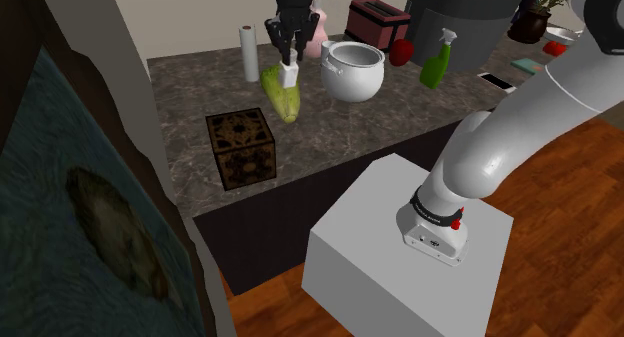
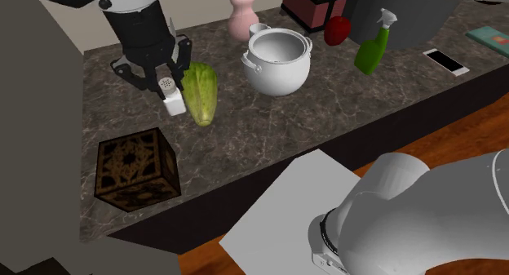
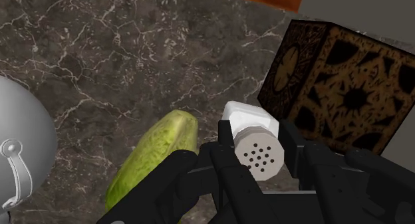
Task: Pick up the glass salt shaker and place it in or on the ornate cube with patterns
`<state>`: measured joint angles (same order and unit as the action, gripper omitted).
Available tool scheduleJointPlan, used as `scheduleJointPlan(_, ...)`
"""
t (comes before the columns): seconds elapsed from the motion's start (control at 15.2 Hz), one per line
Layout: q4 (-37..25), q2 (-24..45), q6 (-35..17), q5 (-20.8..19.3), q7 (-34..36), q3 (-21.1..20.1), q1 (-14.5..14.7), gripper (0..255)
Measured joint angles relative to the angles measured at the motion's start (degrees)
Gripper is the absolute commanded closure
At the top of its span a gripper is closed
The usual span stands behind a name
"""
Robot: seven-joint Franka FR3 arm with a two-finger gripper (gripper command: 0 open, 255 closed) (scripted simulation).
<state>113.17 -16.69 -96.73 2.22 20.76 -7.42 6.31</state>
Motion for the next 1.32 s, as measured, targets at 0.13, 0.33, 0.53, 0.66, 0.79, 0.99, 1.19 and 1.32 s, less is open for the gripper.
scheduleJointPlan(0.13, -3.27, 2.36, 0.86, 0.08, 2.3, -1.52, 0.75, 255)
scheduleJointPlan(0.33, -8.81, 6.16, 2.57, -0.12, 5.89, -3.77, 1.93, 255)
scheduleJointPlan(0.53, -14.76, 10.3, 4.41, -0.66, 10.09, -6.26, 3.48, 255)
scheduleJointPlan(0.66, -19.28, 14.0, 5.31, -1.48, 12.87, -7.82, 4.59, 255)
scheduleJointPlan(0.79, -23.55, 16.85, 6.84, -2.23, 14.98, -8.91, 5.56, 255)
scheduleJointPlan(0.99, -23.98, 18.07, 6.1, -2.56, 15.9, -9.34, 6.0, 255)
scheduleJointPlan(1.19, -21.06, 17.44, 3.8, -2.36, 15.76, -9.26, 5.9, 255)
scheduleJointPlan(1.32, -19.2, 17.17, 2.21, -2.28, 15.67, -9.21, 5.86, 255)
